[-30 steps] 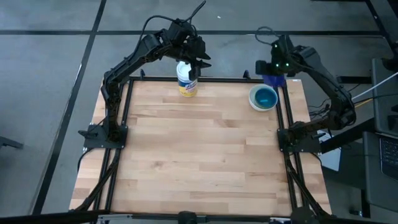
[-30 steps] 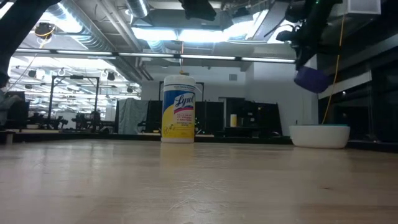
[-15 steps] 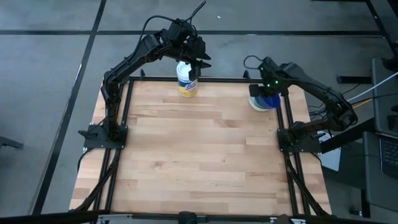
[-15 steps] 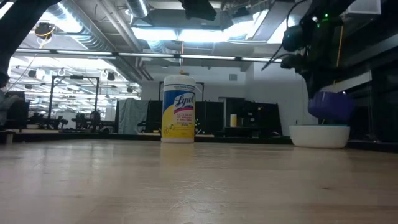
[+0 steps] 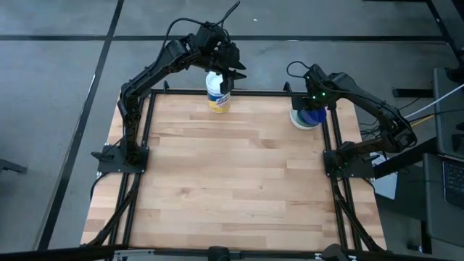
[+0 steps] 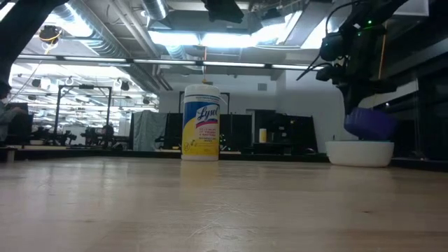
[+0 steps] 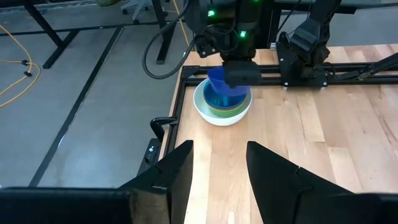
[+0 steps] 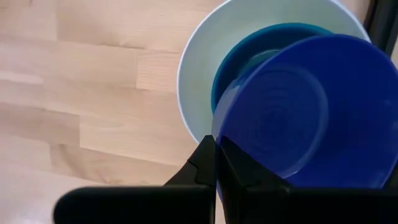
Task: Nest bowls inside each other
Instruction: Stack the blue bowl on the light blue bowl, then return to Home Position
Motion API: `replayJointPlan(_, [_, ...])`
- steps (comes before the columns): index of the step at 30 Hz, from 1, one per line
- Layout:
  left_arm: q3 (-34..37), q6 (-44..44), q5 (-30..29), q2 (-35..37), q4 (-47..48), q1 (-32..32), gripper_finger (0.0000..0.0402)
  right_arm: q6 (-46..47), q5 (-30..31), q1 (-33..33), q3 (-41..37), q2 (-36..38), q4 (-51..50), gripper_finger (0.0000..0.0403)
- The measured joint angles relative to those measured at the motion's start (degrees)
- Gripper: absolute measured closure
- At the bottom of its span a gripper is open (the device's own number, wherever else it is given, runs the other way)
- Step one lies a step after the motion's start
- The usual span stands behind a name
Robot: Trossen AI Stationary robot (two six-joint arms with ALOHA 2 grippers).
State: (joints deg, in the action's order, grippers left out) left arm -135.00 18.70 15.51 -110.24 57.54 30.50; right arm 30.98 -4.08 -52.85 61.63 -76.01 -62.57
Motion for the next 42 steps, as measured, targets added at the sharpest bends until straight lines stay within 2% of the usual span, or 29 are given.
replayJointPlan(8, [0.3,-0.2,0.0,0.0,-0.4,0.0,0.0256,-1.1,0.7,-1.0,0.0,-1.5,1.4,0.0402])
replayJointPlan(22, [0.6,-0.4,-0.4,0.0,0.1,0.7,0.0256,-4.9,1.7,-1.0,0.0,-8.9,3.3,0.0402])
replayJointPlan(33, [0.6,-0.1,-0.4,0.0,0.1,1.5,0.0256,-6.9,2.6,-1.6,0.0,-9.4,3.7,0.0401])
replayJointPlan(36, [0.6,0.0,-0.4,0.0,0.1,1.5,0.0256,-7.4,0.8,-1.5,0.1,-9.4,4.7,0.0372])
replayJointPlan(42, [0.6,0.1,-0.4,0.0,0.1,1.5,0.0256,-5.9,0.3,-1.3,2.2,-9.1,4.8,0.0246])
